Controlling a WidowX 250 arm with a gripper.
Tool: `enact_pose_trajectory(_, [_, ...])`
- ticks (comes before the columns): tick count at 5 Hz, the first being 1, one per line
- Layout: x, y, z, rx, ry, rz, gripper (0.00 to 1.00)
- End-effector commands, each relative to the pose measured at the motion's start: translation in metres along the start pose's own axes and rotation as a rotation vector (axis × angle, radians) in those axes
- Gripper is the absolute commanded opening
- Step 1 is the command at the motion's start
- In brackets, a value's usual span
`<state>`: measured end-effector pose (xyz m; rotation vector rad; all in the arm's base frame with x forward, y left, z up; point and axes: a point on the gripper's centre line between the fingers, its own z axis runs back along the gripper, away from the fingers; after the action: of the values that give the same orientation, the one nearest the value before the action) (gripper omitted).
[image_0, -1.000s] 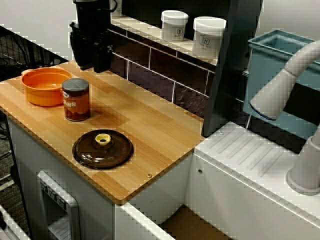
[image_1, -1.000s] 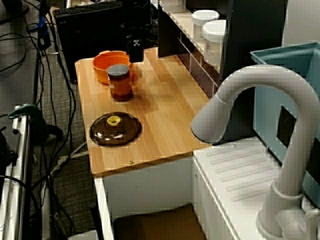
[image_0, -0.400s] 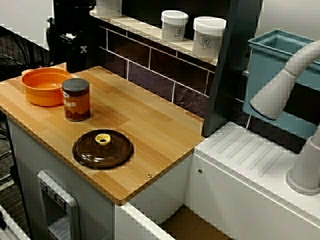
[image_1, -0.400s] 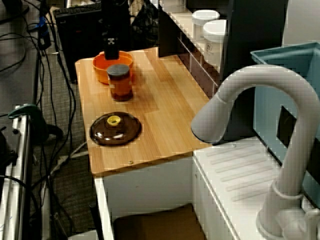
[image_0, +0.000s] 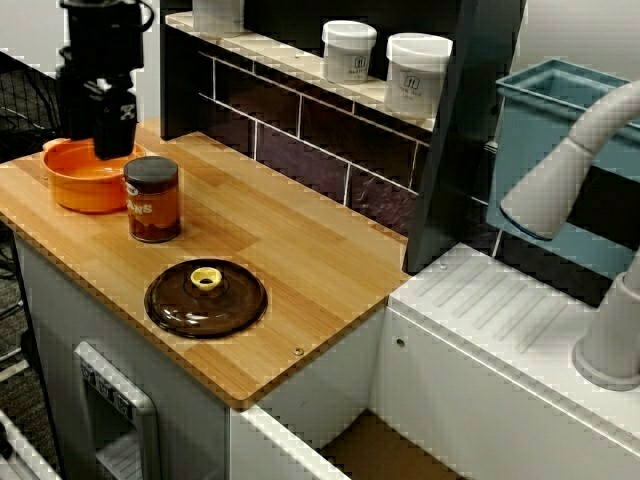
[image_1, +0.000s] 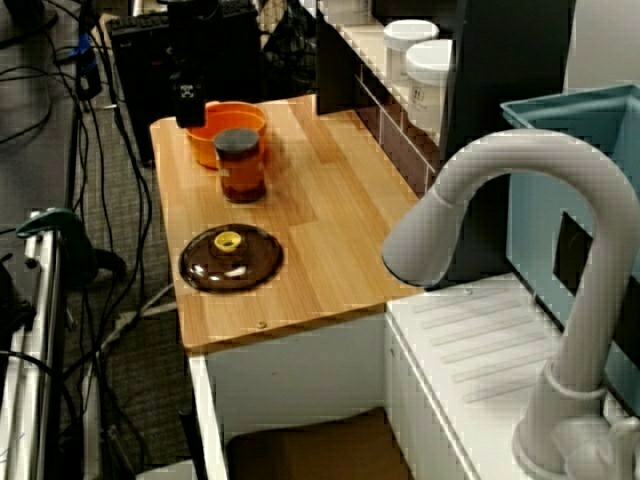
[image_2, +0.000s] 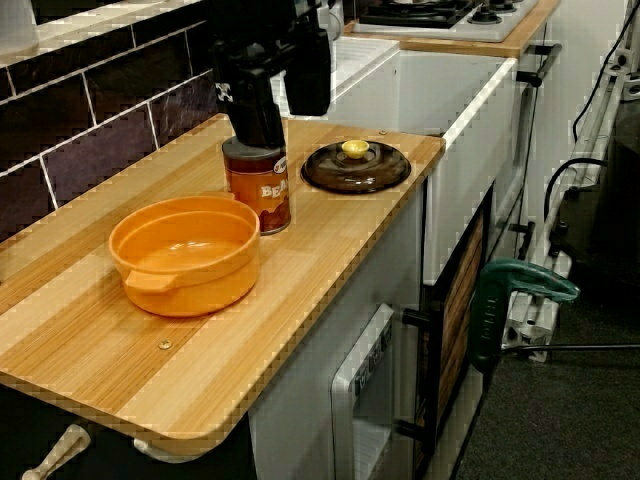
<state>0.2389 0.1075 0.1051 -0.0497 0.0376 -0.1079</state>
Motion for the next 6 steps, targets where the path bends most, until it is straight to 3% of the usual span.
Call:
enact_pose_trajectory(1, [-0.028, 0.010, -0.002, 0.035, -0.027, -0.082, 1.00])
enact_pose_trajectory(2, [-0.020, 0.019, -0.012, 0.007, -0.052, -0.206, 1.00])
enact_pose_trajectory(4, [-0.007, 0.022, -0.018, 0.018, -0.125, -0.213, 1.00])
enact_pose_trajectory(6, [0.002, 0.016, -0.020, 0.005, -0.156, -0.168, 1.00])
